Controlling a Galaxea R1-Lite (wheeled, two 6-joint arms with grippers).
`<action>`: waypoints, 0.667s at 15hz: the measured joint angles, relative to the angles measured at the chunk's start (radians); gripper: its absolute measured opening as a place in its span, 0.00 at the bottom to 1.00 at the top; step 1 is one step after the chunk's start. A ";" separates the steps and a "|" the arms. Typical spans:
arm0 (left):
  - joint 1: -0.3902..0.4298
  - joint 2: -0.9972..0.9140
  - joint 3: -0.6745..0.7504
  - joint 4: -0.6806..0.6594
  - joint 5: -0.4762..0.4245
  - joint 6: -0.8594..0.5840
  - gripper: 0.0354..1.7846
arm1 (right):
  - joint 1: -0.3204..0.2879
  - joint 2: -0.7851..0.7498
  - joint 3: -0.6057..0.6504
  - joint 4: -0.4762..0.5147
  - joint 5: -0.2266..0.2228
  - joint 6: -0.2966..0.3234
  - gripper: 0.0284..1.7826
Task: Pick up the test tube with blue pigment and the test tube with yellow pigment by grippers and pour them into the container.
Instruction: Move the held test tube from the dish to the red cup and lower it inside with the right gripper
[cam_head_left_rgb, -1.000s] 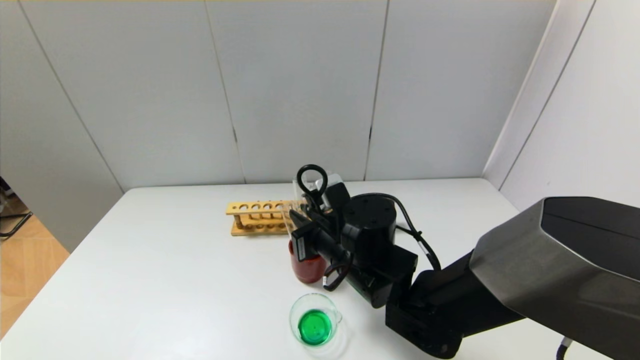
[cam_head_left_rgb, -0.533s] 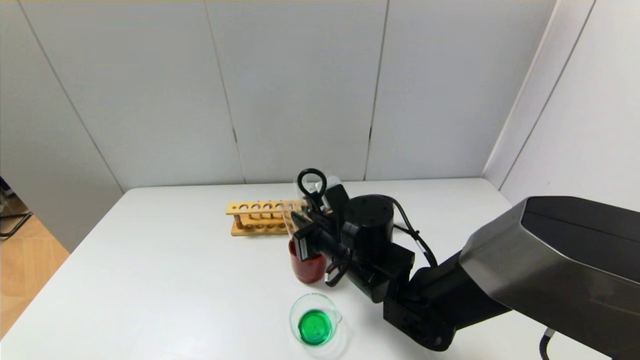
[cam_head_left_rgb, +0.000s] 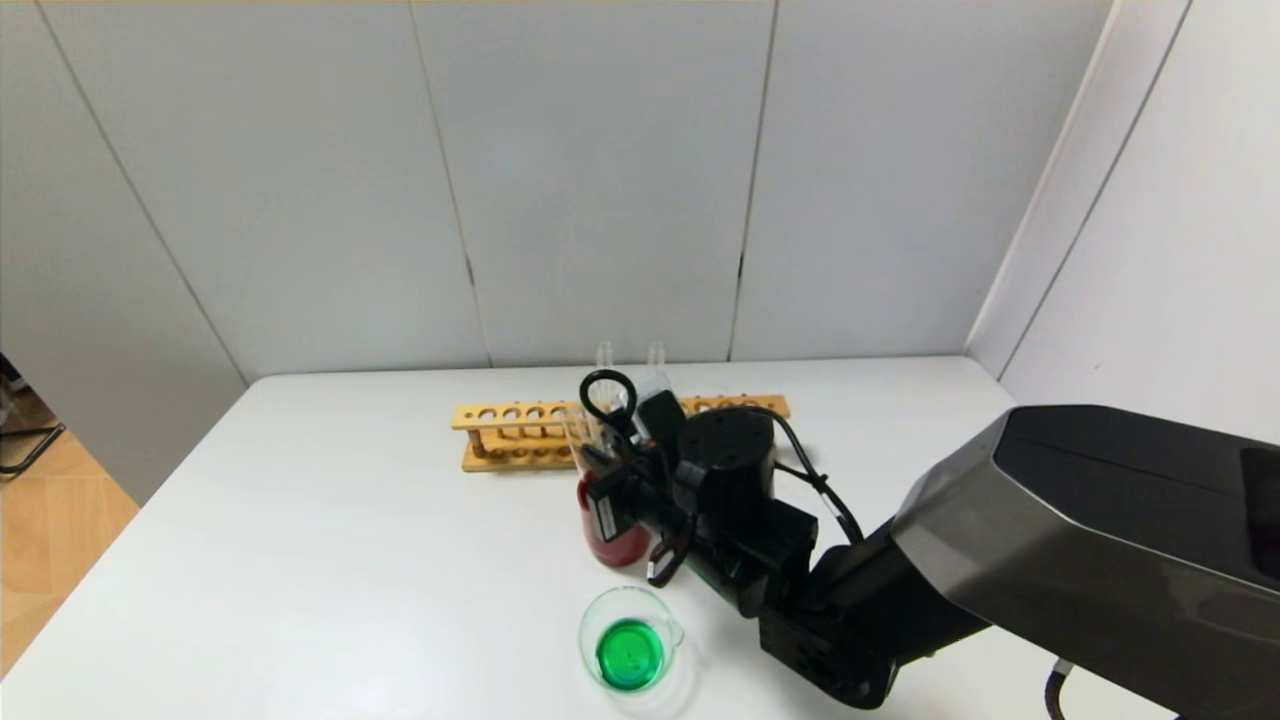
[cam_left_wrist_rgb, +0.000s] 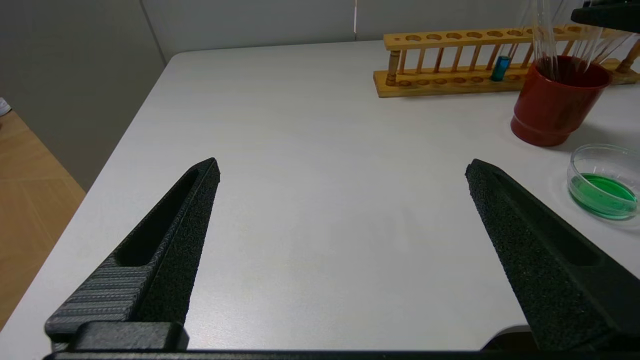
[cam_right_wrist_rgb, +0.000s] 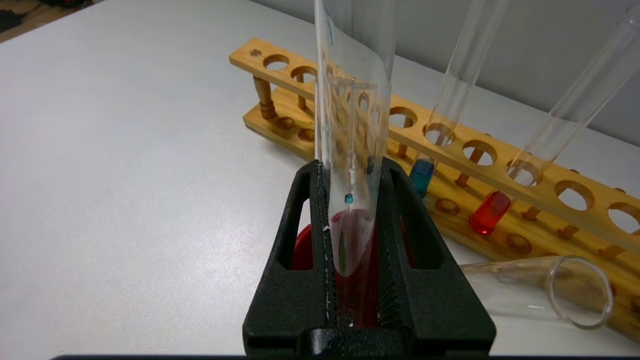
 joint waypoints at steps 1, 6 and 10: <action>0.000 0.000 0.000 0.000 0.000 0.000 0.97 | 0.000 0.002 0.001 0.000 0.000 0.000 0.17; 0.000 0.000 0.000 0.000 0.000 0.000 0.97 | 0.006 0.010 0.007 -0.002 0.004 -0.023 0.17; 0.000 0.000 0.000 0.000 0.000 0.000 0.97 | 0.008 0.011 0.016 -0.016 0.034 -0.049 0.22</action>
